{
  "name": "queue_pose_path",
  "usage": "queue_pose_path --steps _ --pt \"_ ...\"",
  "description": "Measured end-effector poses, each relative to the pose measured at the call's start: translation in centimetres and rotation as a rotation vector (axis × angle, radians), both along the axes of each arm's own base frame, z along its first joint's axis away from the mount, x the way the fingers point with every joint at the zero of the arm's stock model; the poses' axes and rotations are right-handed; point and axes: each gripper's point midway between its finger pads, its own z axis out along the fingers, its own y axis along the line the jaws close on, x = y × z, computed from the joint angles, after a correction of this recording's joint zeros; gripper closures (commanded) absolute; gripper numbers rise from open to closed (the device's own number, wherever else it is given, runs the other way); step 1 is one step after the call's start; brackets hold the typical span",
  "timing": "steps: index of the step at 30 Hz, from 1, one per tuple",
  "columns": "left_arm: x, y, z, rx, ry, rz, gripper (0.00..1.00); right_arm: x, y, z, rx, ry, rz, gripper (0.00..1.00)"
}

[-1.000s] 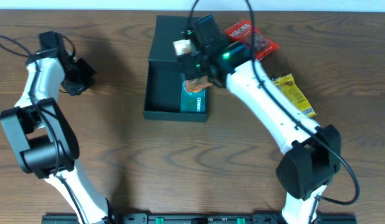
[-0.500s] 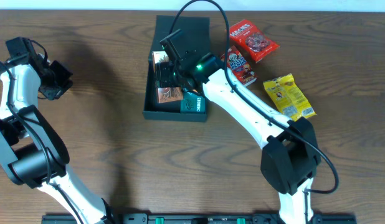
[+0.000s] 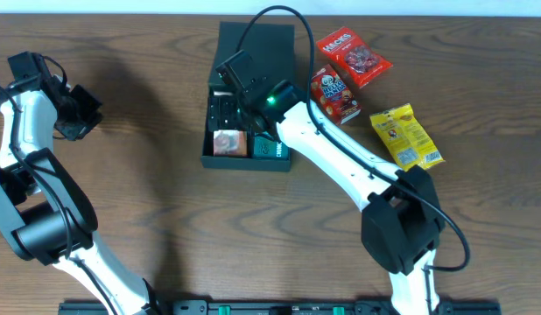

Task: Pack container
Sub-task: 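Place the Pocky box into the black box beside the cookies, then withdraw right gripper toward the remaining snacks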

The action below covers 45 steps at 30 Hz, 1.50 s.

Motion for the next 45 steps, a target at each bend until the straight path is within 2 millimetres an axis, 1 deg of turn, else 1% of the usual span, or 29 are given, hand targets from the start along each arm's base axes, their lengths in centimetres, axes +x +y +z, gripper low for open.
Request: queue_pose_path --steps 5,9,10,13,16,19,20,22,25,28,29,31,32,34,38,40,42,44,45 --pt "0.0 0.0 0.0 -0.001 0.001 0.0 0.92 0.1 -0.2 -0.1 -0.011 -0.002 -0.007 0.12" --pt "-0.2 -0.1 -0.1 -0.004 0.008 0.0 0.93 0.5 -0.7 -0.1 -0.018 -0.009 -0.009 0.12" --pt "-0.2 -0.1 -0.1 -0.005 0.01 0.0 0.92 0.7 -1.0 0.0 -0.026 -0.014 -0.001 0.12" --pt "-0.3 -0.1 -0.1 -0.005 0.011 0.0 0.92 1.9 -2.8 0.7 -0.07 -0.039 -0.002 0.05" --pt "-0.3 -0.2 -0.1 -0.007 0.013 0.0 0.92 4.2 -5.9 2.5 -0.152 -0.11 0.011 0.01" --pt "-0.3 -0.1 -0.1 -0.006 0.013 0.0 0.92 7.5 -10.2 4.3 -0.228 -0.189 0.023 0.01" --pt "-0.3 -0.1 -0.1 -0.006 0.014 0.0 0.9 8.5 -12.0 4.5 -0.257 -0.206 0.02 0.01" --pt "-0.3 -0.2 -0.1 -0.007 0.014 -0.002 0.9 10.2 -15.9 4.5 -0.316 -0.223 0.02 0.01" --pt "-0.3 -0.4 -0.1 -0.008 0.017 -0.006 0.89 12.1 -21.0 4.6 -0.387 -0.245 0.016 0.01" --pt "-0.1 -1.0 -0.1 -0.008 0.017 -0.019 0.89 13.3 -24.8 4.6 -0.448 -0.266 0.04 0.01" --pt "0.0 -1.2 -0.1 -0.008 0.017 -0.024 0.89 13.6 -25.7 4.4 -0.468 -0.266 0.055 0.01" --pt "0.1 -1.6 -0.1 -0.008 0.017 -0.034 0.87 13.8 -26.7 3.5 -0.497 -0.257 0.087 0.01" --pt "0.2 -1.9 -0.1 -0.008 0.017 -0.039 0.87 13.9 -27.0 2.9 -0.509 -0.247 0.103 0.01" --pt "0.3 -2.4 -0.1 -0.008 0.017 -0.051 0.86 14.0 -27.5 0.8 -0.53 -0.208 0.14 0.01" --pt "0.5 -3.1 -0.1 -0.008 0.017 -0.067 0.81 13.3 -27.6 -3.6 -0.549 -0.113 0.227 0.01" --pt "0.6 -3.3 -0.1 -0.008 0.017 -0.072 0.8 13.0 -27.5 -5.2 -0.552 -0.082 0.255 0.01" --pt "0.6 -3.5 -0.1 -0.008 0.017 -0.076 0.79 12.8 -27.5 -6.3 -0.553 -0.059 0.272 0.01" --pt "0.6 -3.6 -0.1 -0.008 0.017 -0.078 0.75 12.6 -27.5 -7.0 -0.554 -0.043 0.283 0.01" --pt "0.7 -3.6 -0.1 -0.008 0.017 -0.079 0.65 12.5 -27.5 -7.3 -0.553 -0.035 0.289 0.01"
